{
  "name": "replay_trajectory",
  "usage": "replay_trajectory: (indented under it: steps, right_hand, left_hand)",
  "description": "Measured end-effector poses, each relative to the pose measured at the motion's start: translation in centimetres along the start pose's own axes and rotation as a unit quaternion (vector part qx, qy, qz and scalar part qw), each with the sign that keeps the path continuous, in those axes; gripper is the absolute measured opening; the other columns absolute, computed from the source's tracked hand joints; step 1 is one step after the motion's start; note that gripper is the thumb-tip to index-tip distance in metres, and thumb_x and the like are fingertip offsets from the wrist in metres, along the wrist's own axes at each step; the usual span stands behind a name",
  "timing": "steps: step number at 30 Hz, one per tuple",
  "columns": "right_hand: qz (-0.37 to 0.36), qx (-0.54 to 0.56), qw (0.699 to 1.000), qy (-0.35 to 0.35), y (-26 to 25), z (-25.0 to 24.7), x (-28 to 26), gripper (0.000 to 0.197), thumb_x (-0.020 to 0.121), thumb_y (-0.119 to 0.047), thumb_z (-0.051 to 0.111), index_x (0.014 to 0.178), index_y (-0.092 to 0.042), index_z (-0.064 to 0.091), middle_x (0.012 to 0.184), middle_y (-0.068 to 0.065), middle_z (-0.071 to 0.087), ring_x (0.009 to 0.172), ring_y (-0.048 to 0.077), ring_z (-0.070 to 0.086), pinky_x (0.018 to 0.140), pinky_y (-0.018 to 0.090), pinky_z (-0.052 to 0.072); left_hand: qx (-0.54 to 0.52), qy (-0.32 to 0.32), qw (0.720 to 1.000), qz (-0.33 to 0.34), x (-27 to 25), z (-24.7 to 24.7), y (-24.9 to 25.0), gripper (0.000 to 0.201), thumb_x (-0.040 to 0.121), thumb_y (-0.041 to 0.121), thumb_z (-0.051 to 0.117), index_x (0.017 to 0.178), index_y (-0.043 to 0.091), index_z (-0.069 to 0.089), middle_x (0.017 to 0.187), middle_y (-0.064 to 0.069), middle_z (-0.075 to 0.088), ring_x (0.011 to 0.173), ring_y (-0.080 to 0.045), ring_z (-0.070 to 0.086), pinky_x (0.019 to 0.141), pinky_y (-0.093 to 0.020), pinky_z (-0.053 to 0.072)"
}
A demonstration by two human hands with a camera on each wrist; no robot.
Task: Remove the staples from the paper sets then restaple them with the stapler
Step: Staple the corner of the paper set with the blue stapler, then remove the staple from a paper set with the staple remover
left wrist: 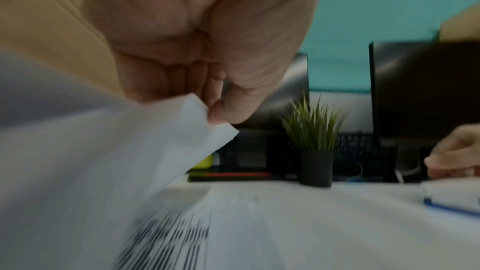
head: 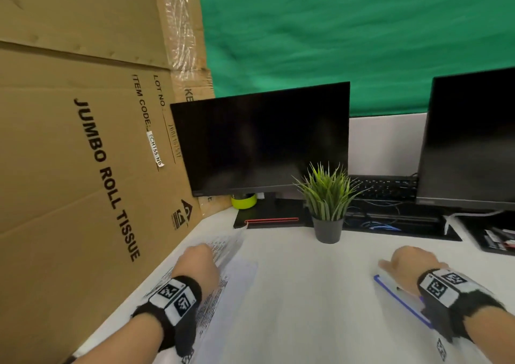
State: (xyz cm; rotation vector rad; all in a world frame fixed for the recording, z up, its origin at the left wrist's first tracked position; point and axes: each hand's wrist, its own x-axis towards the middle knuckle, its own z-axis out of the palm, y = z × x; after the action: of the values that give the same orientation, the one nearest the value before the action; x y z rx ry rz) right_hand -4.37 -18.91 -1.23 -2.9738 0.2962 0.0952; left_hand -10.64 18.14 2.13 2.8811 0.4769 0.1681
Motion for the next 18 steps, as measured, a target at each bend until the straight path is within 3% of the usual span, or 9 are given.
replay_trajectory:
  steps: [3,5,7,9,11,13,16,18]
  right_hand:
    - [0.052,-0.015,0.997,0.054,2.9,-1.4,0.5,0.029,0.086,-0.048,0.041,0.099,-0.029,0.059,0.122,0.002,0.054,0.112,0.026,0.049,0.094,0.042,0.039]
    - [0.055,-0.020,0.997,0.051,5.2,-2.2,0.6,0.032,0.076,-0.046,0.048,0.090,-0.022,0.063,0.110,0.000,0.061,0.101,0.023,0.055,0.090,0.037,0.045]
    - [0.039,0.010,0.999,0.010,6.9,-2.5,0.4,0.026,0.080,-0.047,0.054,0.086,-0.027,0.069,0.104,-0.001,0.065,0.095,0.018,0.060,0.084,0.028,0.048]
    - [0.011,0.049,0.999,0.006,8.0,-2.4,-0.1,0.023,0.088,-0.046,0.055,0.102,-0.030,0.067,0.124,0.000,0.061,0.112,0.017,0.057,0.097,0.026,0.043]
    - [0.028,0.052,0.998,-0.004,8.8,-2.0,-0.8,0.044,0.092,-0.049,0.051,0.129,-0.025,0.054,0.142,0.002,0.047,0.128,0.018,0.046,0.108,0.027,0.033]
    - [0.060,0.063,0.996,-0.021,9.4,-2.0,-1.7,0.056,0.093,-0.052,0.047,0.137,-0.017,0.045,0.145,0.005,0.042,0.131,0.021,0.044,0.110,0.030,0.032]
    - [0.094,0.104,0.990,0.000,10.3,-2.5,-2.7,0.043,0.097,-0.040,0.044,0.123,-0.007,0.054,0.121,0.011,0.058,0.105,0.024,0.056,0.088,0.031,0.041]
    - [0.108,0.162,0.980,0.036,11.2,-3.6,-3.7,0.036,0.097,-0.036,0.045,0.109,-0.006,0.060,0.099,0.011,0.062,0.087,0.024,0.057,0.078,0.031,0.041]
  left_hand:
    - [-0.064,0.018,0.998,0.011,0.2,-1.8,0.0,0.016,0.082,0.005,0.048,0.076,0.006,0.063,0.079,-0.010,0.065,0.072,-0.025,0.066,0.070,-0.036,0.060]
    - [-0.094,0.033,0.995,0.024,-0.3,-3.0,0.4,0.016,0.084,0.004,0.048,0.074,0.004,0.061,0.073,-0.010,0.062,0.067,-0.025,0.063,0.070,-0.036,0.060]
    - [-0.129,0.057,0.989,0.047,-1.1,-4.5,1.3,0.021,0.083,0.004,0.050,0.063,0.008,0.055,0.069,-0.010,0.061,0.065,-0.025,0.061,0.068,-0.032,0.058]
    - [-0.161,0.084,0.980,0.076,-2.6,-6.2,3.0,0.026,0.081,0.004,0.052,0.056,0.011,0.050,0.065,-0.008,0.058,0.062,-0.023,0.057,0.057,-0.026,0.050]
    - [-0.184,0.082,0.973,0.112,-4.5,-7.2,5.3,0.028,0.080,0.004,0.052,0.054,0.012,0.048,0.060,-0.007,0.053,0.057,-0.020,0.051,0.049,-0.024,0.043]
    - [-0.201,0.041,0.968,0.147,-6.4,-7.0,8.1,0.025,0.081,0.005,0.053,0.057,0.010,0.050,0.062,-0.007,0.051,0.057,-0.021,0.053,0.047,-0.029,0.045]
    - [-0.210,-0.042,0.961,0.177,-8.8,-4.2,12.4,0.014,0.079,0.005,0.053,0.065,0.007,0.054,0.066,-0.006,0.054,0.068,-0.026,0.061,0.057,-0.033,0.050]
    - [-0.201,-0.092,0.959,0.174,-9.8,-1.5,15.2,0.008,0.081,0.005,0.054,0.078,0.005,0.061,0.083,-0.010,0.066,0.085,-0.027,0.067,0.065,-0.031,0.052]
